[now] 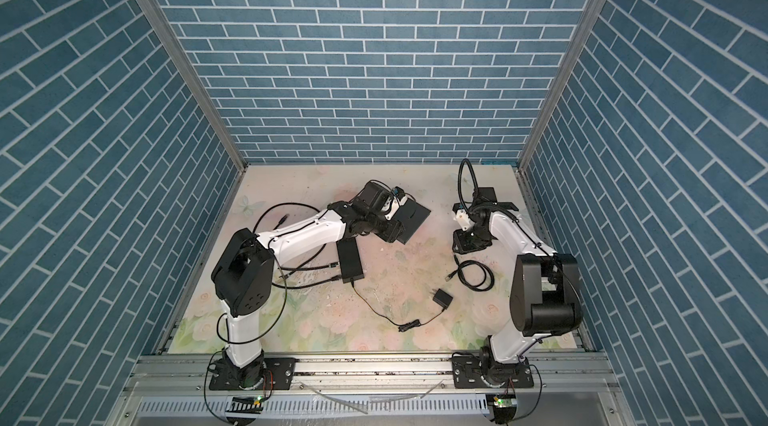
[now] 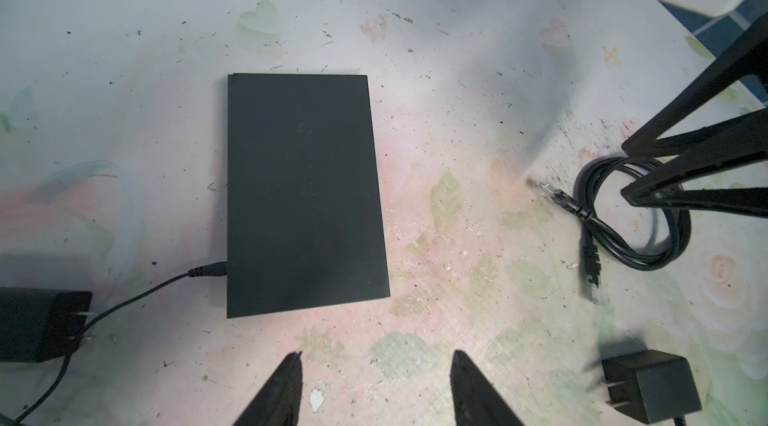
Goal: Insert the plug into the switch port
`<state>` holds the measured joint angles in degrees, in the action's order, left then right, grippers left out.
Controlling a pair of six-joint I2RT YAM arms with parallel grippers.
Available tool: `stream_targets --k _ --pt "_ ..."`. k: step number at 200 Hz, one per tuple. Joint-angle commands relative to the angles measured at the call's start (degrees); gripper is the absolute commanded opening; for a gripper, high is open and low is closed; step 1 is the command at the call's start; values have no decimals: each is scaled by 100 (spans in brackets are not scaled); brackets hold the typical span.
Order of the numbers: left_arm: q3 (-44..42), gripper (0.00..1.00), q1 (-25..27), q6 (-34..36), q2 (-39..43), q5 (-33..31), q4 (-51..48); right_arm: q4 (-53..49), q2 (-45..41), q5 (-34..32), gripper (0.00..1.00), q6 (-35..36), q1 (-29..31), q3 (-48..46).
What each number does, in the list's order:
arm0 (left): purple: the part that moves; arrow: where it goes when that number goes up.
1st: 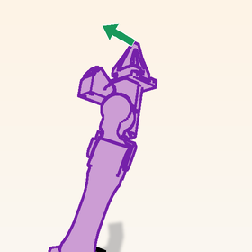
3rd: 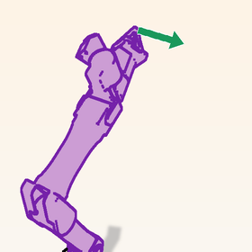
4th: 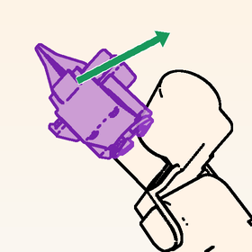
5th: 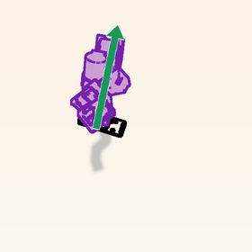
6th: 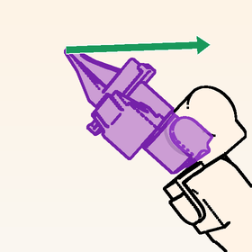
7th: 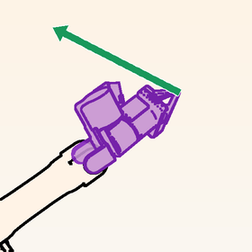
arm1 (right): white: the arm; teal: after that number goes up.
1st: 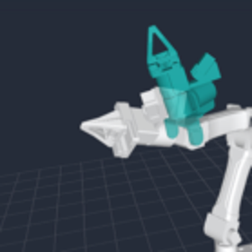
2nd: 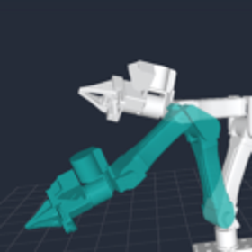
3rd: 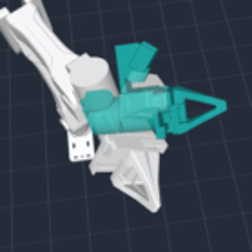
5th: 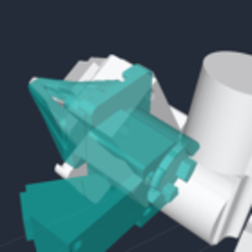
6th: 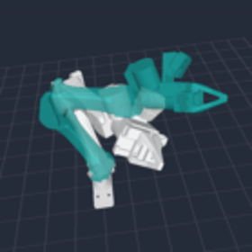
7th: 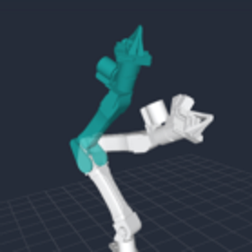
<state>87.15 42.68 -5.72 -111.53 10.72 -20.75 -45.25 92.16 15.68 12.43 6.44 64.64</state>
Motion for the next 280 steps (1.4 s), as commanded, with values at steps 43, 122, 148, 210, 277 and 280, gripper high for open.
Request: stream_targets --k 43,122,148,210,277,280 --pt "401 58 -4 106 44 -54 -449 198 347 -568 31 168 221 -604" --pt "519 58 -4 183 58 54 -639 589 350 -582 15 46 312 -670" --pt "390 57 -4 202 234 382 -617 800 -174 -76 10 120 357 -633" --pt "-102 56 -62 106 781 1205 -367 960 -1040 1429 0 218 370 -594" --pt "-375 59 -471 889 1234 3335 138 2037 -1913 3503 0 -137 653 -1097" --pt "-340 59 -483 907 1211 3372 115 2053 -1929 3544 0 -143 659 -1094"
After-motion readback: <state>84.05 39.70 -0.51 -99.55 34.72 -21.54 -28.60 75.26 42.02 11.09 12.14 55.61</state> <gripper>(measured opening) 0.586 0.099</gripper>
